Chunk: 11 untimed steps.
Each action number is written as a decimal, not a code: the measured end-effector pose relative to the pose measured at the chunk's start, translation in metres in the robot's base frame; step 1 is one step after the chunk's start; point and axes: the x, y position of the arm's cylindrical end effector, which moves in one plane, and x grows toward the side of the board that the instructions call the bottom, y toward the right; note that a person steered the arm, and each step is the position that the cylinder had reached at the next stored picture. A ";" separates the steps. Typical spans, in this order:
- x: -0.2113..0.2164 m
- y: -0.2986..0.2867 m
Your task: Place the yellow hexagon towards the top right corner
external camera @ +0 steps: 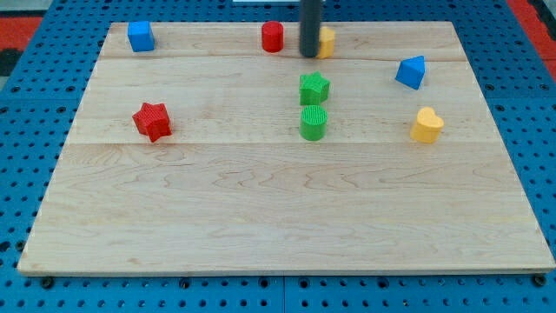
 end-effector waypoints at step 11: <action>0.008 0.083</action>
